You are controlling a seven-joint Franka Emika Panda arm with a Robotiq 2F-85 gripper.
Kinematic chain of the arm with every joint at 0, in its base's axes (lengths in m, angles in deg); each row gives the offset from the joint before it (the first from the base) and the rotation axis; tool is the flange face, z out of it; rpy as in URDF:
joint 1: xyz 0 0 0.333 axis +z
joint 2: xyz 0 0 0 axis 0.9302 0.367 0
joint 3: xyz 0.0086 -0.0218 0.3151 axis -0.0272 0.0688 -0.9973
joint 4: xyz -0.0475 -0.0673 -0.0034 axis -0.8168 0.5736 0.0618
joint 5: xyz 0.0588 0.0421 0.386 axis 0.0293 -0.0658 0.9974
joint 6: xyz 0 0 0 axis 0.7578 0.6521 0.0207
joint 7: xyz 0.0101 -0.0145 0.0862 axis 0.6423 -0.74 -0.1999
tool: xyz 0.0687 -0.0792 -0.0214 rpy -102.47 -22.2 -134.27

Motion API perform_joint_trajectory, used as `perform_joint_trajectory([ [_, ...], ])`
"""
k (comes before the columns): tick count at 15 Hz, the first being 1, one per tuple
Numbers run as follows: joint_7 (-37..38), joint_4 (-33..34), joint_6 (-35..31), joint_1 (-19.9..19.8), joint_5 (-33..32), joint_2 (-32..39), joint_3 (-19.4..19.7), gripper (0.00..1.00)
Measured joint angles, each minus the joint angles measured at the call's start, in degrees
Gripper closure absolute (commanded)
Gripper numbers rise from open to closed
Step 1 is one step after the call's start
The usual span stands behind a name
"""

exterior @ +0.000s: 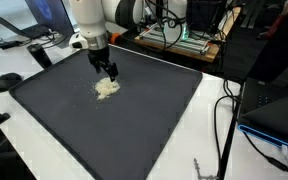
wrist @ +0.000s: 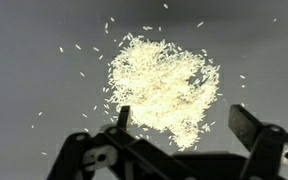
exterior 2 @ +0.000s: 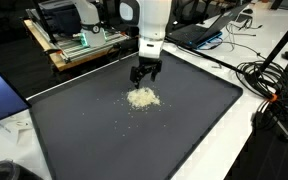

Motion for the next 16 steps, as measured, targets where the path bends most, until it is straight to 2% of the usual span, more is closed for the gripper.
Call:
perform_joint_trajectory([
  [4,-4.0,0.7,-4.4,-1.2,0.3,3.9,0.0,0.0],
  [10,-5.9,3.4,-4.6,-2.0,0.3,8.6,0.0,0.0],
  [16,-8.8,4.9,-4.6,-3.3,0.7,10.2,-0.5,0.0],
])
